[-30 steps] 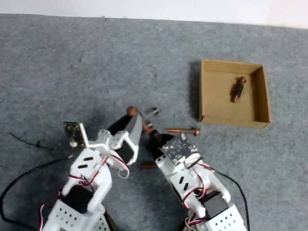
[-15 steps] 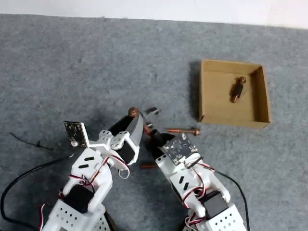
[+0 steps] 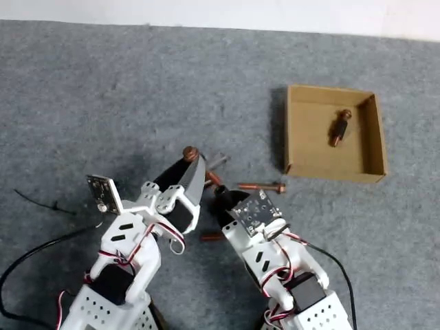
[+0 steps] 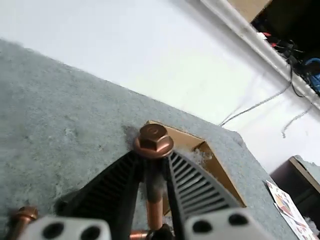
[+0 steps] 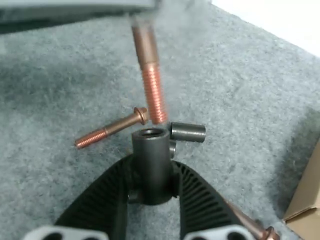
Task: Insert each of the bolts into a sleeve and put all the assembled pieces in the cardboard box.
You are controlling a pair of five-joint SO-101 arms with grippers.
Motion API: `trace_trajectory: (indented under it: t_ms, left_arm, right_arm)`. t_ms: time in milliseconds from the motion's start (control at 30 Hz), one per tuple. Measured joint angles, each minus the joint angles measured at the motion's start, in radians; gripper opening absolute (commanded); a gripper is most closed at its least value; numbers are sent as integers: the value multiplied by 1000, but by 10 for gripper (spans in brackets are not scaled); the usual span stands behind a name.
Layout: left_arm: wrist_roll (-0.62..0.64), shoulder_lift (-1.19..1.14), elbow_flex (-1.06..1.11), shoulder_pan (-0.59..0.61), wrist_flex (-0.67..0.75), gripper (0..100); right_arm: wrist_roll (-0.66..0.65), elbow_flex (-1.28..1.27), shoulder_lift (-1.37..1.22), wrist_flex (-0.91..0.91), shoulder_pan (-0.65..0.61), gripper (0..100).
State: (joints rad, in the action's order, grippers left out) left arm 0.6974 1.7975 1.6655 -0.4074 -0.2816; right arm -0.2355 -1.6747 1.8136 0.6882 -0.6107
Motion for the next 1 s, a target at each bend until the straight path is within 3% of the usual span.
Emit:
trace_trajectory:
  t_ms: [367,600,1000]
  left_arm:
    - [34,0,0,3,5,5]
    - [213,11,0,9,-121,5]
    - [227,20,-18,-54,-235,5]
  right_arm:
    - [0,0,0,0,0,10]
    - [-2,0,-2,2,0,10]
    - [-2,0,-3,3,9,10]
